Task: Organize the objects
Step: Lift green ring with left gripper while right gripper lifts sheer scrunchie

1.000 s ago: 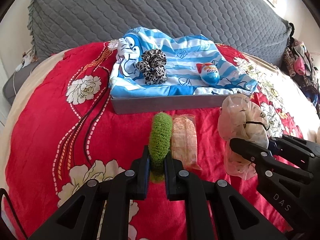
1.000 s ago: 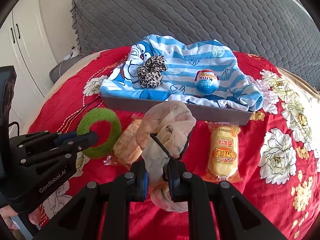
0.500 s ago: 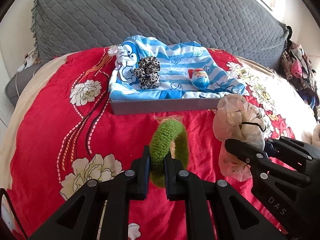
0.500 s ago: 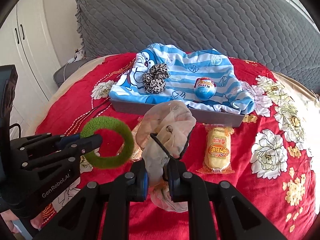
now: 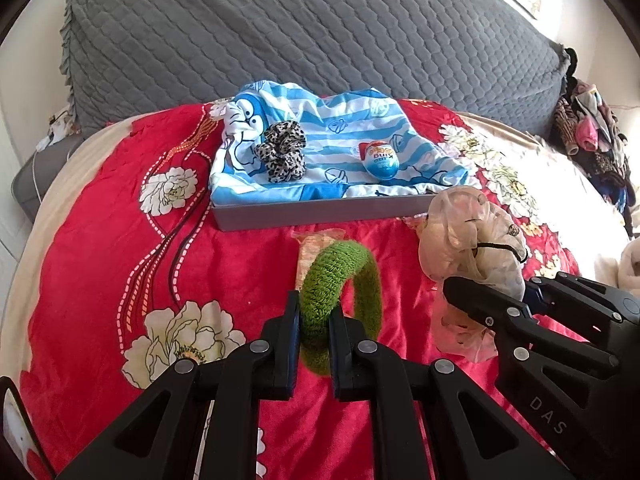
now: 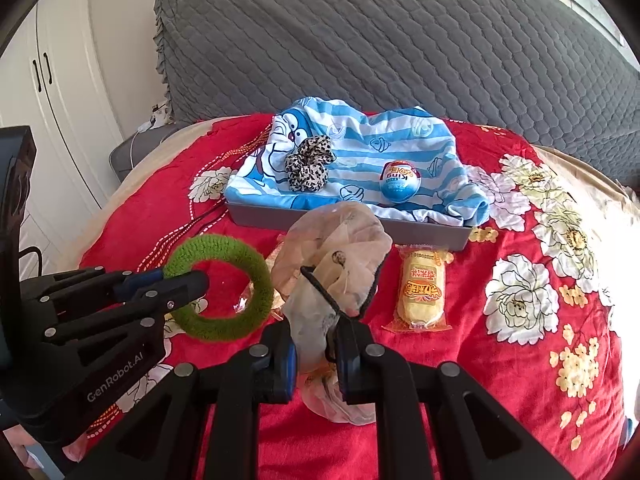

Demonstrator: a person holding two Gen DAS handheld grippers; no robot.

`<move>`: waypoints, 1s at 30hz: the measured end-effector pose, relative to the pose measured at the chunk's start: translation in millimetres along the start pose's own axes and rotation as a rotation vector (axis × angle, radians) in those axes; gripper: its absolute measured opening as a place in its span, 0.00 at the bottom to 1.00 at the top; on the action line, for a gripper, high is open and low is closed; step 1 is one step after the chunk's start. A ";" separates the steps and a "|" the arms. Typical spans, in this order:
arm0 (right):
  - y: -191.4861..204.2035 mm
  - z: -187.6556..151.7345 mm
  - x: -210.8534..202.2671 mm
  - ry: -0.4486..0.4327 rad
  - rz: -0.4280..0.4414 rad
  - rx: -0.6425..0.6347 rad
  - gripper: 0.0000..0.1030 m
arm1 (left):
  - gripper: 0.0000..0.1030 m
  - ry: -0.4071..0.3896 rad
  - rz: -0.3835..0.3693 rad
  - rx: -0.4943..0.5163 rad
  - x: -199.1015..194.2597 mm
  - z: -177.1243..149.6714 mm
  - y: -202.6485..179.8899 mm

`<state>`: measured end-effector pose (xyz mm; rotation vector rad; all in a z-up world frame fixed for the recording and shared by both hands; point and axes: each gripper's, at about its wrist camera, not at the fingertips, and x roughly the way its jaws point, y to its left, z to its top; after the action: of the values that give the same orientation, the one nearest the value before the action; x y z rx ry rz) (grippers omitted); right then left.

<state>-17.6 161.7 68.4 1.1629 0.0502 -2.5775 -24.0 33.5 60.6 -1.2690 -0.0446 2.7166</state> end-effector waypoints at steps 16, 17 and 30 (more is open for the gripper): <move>-3.1 1.2 -28.7 -0.045 0.000 0.017 0.15 | 0.12 -0.034 0.002 0.010 -30.4 2.2 -13.4; -2.9 1.5 -30.5 -0.049 0.002 0.018 0.15 | 0.12 -0.037 0.004 0.011 -32.3 2.4 -14.2; -3.3 3.9 -52.9 -0.081 0.004 0.029 0.15 | 0.12 -0.067 0.001 0.029 -52.9 6.4 -23.7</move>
<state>11.4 178.4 109.7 1.0658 -0.0071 -2.6269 7.4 49.7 107.0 -1.1703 -0.0123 2.7494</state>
